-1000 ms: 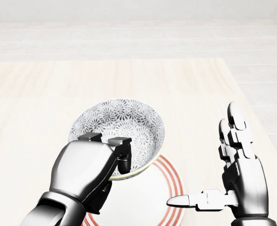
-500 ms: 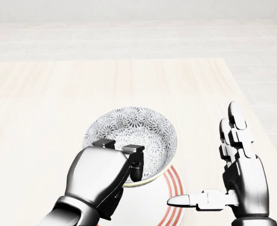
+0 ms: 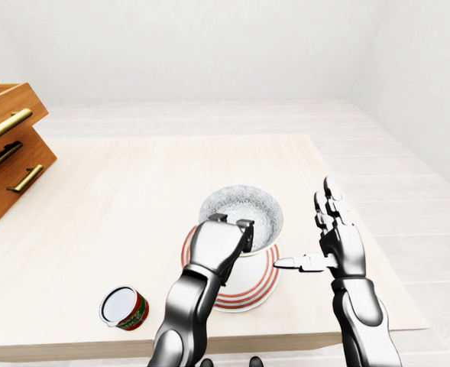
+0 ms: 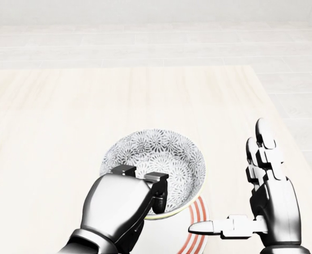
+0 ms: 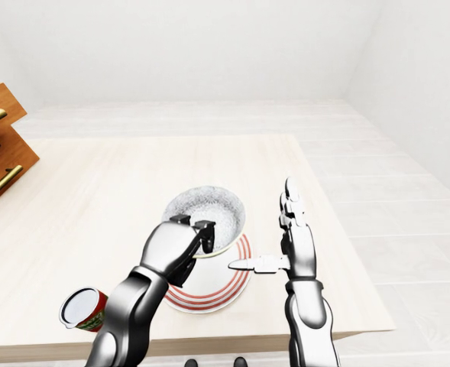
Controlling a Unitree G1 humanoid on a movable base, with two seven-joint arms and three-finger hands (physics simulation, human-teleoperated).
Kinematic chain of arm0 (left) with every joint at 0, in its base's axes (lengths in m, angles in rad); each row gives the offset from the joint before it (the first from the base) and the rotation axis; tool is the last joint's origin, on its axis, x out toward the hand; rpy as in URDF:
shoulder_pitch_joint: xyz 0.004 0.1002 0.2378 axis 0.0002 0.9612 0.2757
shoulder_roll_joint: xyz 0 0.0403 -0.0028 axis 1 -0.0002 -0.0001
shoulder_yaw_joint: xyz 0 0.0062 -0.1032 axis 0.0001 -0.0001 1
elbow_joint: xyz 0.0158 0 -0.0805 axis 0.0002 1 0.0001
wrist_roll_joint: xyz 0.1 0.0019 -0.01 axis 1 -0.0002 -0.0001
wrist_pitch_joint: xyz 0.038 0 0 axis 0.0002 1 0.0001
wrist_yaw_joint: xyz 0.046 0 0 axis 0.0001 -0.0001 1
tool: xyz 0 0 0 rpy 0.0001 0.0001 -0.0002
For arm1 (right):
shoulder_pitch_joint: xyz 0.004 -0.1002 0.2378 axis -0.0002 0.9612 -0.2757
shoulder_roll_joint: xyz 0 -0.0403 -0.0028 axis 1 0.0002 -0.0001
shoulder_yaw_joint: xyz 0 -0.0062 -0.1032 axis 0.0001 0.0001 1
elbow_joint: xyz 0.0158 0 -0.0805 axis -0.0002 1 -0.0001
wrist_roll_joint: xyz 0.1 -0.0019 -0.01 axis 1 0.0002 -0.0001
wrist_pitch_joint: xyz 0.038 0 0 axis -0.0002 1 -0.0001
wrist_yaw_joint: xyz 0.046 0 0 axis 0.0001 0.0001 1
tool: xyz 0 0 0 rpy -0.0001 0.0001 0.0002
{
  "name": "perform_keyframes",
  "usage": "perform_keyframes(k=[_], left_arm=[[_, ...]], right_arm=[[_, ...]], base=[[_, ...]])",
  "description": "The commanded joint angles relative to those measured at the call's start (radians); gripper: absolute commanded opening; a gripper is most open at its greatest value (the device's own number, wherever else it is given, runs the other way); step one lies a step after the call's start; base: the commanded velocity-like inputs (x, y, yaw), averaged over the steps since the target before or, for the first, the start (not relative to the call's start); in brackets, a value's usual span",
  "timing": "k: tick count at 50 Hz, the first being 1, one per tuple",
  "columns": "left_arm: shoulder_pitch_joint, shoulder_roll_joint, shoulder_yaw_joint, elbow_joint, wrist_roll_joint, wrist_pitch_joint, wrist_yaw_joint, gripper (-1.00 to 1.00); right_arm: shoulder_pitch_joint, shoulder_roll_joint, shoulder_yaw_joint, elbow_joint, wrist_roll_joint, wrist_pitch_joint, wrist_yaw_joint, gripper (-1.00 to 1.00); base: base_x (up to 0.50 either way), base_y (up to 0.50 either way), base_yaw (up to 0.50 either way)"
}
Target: Put the bowl on the plate.
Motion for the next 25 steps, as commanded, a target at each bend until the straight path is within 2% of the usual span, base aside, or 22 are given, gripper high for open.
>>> perform_keyframes(k=[1, 13, 25], left_arm=[[0.024, 0.010, -0.018, 0.011, -0.008, 0.000, 0.058, -1.00], [0.030, 0.027, -0.013, 0.065, -0.018, 0.000, 0.109, -1.00], [0.025, 0.030, -0.001, 0.093, -0.025, 0.000, 0.125, -1.00]], right_arm=[[0.010, 0.001, 0.003, 0.004, 0.001, 0.000, -0.001, 1.00], [0.020, 0.001, 0.003, -0.005, 0.002, 0.000, -0.001, 1.00], [0.021, 0.001, 0.005, -0.002, 0.002, 0.000, -0.002, 1.00]], base=[[0.00, 0.00, 0.00], [0.00, 0.00, 0.00], [0.00, 0.00, 0.00]])
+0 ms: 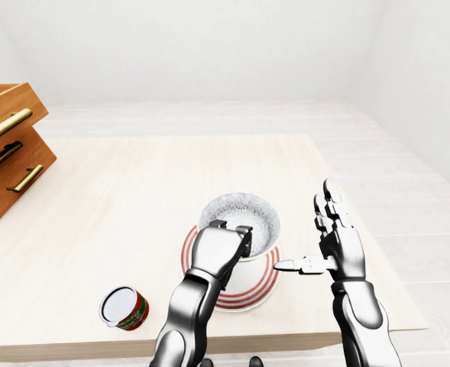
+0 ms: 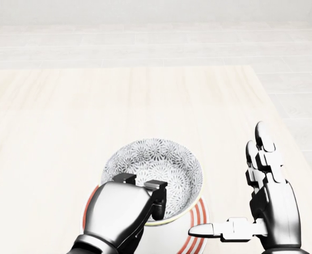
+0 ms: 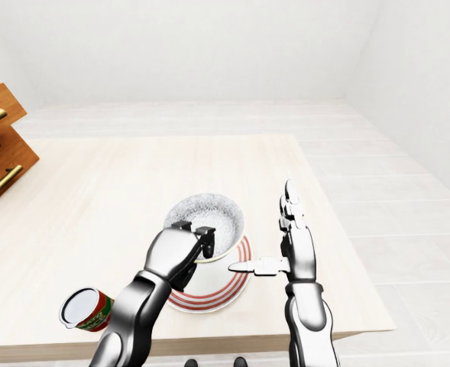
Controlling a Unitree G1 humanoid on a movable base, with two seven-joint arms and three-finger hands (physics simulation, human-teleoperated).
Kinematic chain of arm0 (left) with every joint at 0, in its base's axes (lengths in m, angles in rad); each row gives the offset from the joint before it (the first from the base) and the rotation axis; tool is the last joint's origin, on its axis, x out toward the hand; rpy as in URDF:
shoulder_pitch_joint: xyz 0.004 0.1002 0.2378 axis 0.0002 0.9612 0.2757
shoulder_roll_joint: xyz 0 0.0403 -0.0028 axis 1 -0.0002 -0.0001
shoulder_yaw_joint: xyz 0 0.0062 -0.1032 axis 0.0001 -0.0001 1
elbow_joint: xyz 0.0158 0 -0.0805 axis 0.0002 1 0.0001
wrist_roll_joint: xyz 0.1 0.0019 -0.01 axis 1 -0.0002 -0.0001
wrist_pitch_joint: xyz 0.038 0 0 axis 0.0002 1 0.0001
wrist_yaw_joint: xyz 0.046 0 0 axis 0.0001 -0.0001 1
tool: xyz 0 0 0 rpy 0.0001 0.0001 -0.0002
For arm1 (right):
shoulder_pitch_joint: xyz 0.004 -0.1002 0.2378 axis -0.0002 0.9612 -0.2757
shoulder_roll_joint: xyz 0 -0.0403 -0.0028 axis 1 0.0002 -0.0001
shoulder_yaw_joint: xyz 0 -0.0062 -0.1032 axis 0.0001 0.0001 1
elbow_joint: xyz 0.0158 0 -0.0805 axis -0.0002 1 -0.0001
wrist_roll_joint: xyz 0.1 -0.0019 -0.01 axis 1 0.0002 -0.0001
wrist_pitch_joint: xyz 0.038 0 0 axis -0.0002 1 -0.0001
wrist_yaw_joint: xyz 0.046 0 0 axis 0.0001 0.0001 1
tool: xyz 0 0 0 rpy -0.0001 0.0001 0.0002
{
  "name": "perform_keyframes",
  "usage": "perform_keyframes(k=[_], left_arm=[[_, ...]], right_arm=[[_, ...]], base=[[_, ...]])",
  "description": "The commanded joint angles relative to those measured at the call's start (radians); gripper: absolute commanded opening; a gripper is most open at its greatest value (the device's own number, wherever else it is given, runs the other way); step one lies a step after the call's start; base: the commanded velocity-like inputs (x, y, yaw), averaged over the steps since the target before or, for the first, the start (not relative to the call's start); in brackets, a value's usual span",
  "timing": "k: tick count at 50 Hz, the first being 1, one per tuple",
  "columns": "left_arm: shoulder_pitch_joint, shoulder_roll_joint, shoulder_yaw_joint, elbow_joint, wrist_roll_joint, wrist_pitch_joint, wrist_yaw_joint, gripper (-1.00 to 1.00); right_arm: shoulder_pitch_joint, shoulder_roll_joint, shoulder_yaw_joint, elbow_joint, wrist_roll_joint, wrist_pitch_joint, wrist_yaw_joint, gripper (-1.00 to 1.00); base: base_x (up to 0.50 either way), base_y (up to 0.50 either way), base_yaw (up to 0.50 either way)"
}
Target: Put the bowl on the plate.
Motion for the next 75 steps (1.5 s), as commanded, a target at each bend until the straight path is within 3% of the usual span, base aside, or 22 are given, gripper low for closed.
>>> perform_keyframes(k=[1, 75], left_arm=[[-0.004, 0.004, 0.009, 0.021, -0.007, 0.000, 0.049, -1.00], [0.047, 0.032, 0.014, 0.068, -0.025, 0.000, 0.082, -0.98]], right_arm=[[0.004, 0.000, 0.001, -0.003, 0.001, 0.000, 0.000, 1.00], [-0.009, -0.002, 0.010, 0.012, 0.004, 0.000, 0.009, 1.00]], base=[[0.00, 0.00, 0.00], [0.00, 0.00, 0.00]])
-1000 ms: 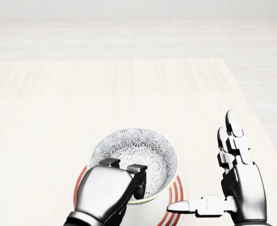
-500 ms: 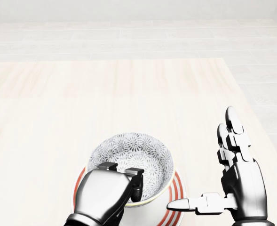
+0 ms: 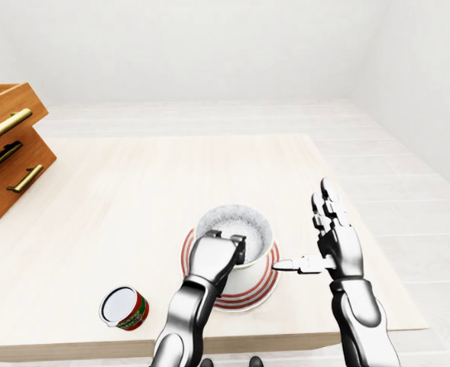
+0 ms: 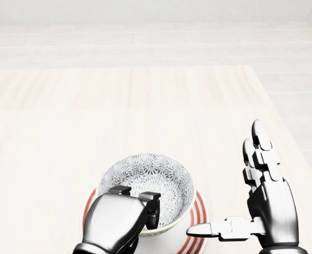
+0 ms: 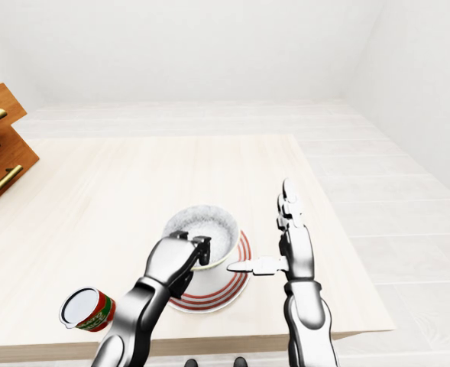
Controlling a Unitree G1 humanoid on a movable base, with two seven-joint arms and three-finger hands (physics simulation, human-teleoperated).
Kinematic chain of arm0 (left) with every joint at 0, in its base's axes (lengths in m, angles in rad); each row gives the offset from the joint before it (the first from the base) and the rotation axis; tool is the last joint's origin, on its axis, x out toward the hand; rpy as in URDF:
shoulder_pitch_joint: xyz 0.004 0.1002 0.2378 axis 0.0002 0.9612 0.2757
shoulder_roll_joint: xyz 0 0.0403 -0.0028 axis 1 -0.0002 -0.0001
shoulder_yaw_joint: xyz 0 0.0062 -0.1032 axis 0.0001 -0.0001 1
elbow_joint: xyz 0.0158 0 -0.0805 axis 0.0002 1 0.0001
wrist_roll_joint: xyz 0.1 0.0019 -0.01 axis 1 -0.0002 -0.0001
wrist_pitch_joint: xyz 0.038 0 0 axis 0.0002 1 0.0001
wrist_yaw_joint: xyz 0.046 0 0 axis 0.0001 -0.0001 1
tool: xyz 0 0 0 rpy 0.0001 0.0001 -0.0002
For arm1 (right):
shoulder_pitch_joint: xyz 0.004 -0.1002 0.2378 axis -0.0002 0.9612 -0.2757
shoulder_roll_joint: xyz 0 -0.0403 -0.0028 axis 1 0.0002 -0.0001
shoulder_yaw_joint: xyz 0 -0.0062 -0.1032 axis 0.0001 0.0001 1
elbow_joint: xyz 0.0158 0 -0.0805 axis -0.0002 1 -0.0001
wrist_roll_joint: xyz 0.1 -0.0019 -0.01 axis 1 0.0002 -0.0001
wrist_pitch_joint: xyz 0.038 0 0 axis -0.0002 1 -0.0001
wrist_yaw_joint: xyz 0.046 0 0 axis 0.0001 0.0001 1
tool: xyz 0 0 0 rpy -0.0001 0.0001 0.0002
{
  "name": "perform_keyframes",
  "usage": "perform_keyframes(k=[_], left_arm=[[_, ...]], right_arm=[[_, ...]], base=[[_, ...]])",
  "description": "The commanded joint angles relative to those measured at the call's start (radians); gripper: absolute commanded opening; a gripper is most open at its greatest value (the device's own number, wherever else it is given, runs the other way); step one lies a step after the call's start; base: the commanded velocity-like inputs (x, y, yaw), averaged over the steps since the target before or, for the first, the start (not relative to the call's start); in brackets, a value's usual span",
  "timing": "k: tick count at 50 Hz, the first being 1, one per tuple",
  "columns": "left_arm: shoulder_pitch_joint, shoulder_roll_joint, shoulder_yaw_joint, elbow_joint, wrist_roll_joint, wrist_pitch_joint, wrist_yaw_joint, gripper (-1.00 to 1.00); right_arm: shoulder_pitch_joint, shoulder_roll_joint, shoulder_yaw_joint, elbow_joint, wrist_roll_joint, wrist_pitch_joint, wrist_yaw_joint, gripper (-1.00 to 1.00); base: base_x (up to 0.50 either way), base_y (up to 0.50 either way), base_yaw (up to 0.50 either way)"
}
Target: Put the bowl on the plate.
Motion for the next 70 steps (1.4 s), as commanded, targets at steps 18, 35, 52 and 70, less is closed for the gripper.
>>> perform_keyframes(k=[18, 35, 52, 70], left_arm=[[0.019, 0.010, -0.006, -0.013, -0.014, 0.000, 0.019, -0.53], [0.029, 0.020, -0.006, -0.020, -0.011, 0.000, 0.005, -0.14], [0.030, 0.020, -0.007, -0.022, -0.004, 0.000, -0.008, 0.07], [0.073, 0.040, -0.017, -0.053, -0.005, 0.000, -0.023, 0.69]], right_arm=[[0.001, -0.001, 0.008, 0.003, 0.002, 0.000, -0.005, 1.00], [-0.010, -0.004, 0.007, -0.003, 0.002, 0.000, -0.005, 1.00], [-0.019, -0.004, 0.003, 0.003, 0.000, 0.000, -0.001, 1.00], [-0.012, -0.001, 0.007, 0.017, 0.000, 0.000, -0.005, 1.00]], base=[[0.00, 0.00, 0.00], [0.00, 0.00, 0.00], [0.00, 0.00, 0.00], [0.00, 0.00, 0.00]])
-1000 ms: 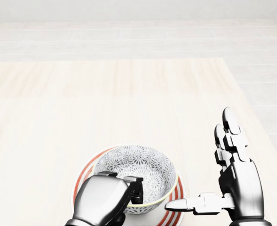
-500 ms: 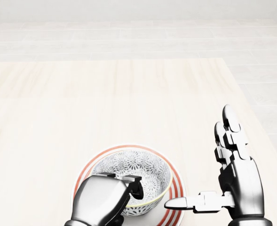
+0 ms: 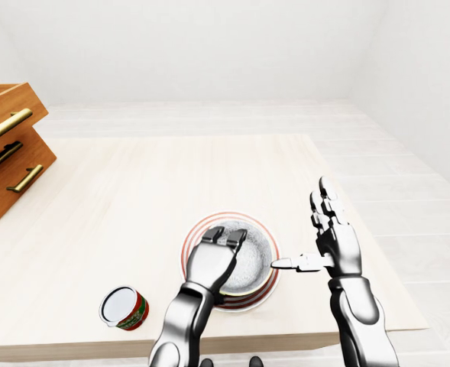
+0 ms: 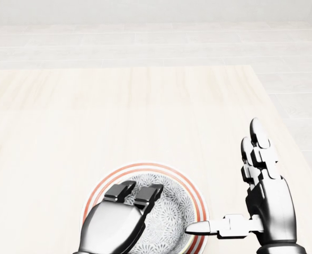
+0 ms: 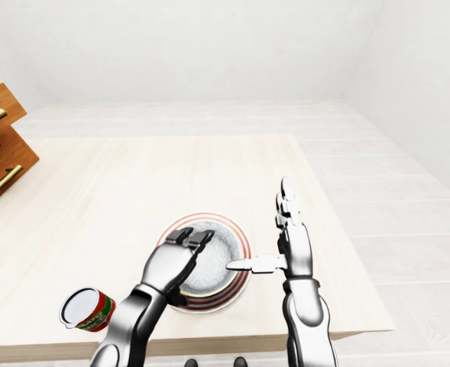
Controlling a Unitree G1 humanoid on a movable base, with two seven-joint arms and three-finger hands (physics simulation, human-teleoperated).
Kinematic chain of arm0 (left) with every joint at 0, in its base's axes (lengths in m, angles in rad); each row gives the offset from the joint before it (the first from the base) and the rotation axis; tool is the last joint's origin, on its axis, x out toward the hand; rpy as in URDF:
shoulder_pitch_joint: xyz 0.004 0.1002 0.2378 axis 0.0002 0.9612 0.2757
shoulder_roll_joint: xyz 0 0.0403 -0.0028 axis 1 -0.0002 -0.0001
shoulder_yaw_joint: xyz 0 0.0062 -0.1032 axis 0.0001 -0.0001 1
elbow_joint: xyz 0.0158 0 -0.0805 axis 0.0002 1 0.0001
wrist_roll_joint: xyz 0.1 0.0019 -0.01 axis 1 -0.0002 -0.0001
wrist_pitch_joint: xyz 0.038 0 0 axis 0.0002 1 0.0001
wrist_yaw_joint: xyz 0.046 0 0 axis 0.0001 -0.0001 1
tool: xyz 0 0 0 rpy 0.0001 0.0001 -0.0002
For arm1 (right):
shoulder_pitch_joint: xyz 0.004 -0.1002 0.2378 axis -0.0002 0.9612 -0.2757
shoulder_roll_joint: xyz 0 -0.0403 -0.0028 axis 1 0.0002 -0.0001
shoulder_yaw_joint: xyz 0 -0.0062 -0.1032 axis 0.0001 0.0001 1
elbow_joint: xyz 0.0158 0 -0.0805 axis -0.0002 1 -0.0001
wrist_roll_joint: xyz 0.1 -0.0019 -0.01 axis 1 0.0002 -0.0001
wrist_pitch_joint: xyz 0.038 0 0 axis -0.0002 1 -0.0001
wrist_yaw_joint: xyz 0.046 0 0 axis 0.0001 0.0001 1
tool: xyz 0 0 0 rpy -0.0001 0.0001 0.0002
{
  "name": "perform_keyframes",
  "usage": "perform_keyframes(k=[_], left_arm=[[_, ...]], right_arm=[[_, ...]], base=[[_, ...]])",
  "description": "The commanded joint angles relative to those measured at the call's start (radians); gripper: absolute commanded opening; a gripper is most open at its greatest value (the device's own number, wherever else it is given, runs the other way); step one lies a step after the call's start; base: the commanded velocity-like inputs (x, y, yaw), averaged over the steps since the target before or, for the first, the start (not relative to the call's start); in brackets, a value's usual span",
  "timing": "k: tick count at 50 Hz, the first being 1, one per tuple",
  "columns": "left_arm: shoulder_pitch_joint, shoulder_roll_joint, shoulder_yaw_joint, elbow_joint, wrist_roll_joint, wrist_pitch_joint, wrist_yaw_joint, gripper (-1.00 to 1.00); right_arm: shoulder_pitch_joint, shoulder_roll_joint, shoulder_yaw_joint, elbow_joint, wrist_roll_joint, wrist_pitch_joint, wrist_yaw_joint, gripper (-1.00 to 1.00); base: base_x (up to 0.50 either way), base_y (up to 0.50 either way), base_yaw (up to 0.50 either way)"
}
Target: Put the bowl on the plate.
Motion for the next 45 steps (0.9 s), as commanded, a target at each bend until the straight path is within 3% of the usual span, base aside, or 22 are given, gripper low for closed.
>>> perform_keyframes(k=[1, 7, 30, 45], left_arm=[[0.036, 0.016, -0.008, -0.032, 0.001, 0.000, -0.014, 0.76], [0.061, 0.030, -0.011, -0.063, 0.001, 0.000, -0.023, 0.99], [0.173, 0.084, -0.055, -0.264, 0.009, 0.000, -0.089, 1.00], [0.230, 0.122, -0.021, -0.414, -0.002, 0.000, -0.165, 1.00]], right_arm=[[0.005, 0.002, 0.004, 0.010, -0.001, 0.000, -0.002, 1.00], [0.003, 0.001, 0.007, 0.014, -0.002, 0.000, -0.005, 1.00], [0.002, 0.000, 0.010, 0.028, 0.005, 0.000, -0.007, 1.00], [0.000, -0.002, 0.008, 0.016, 0.006, 0.000, -0.006, 1.00]], base=[[0.00, 0.00, 0.00], [0.00, 0.00, 0.00], [0.00, 0.00, 0.00], [0.00, 0.00, 0.00]])
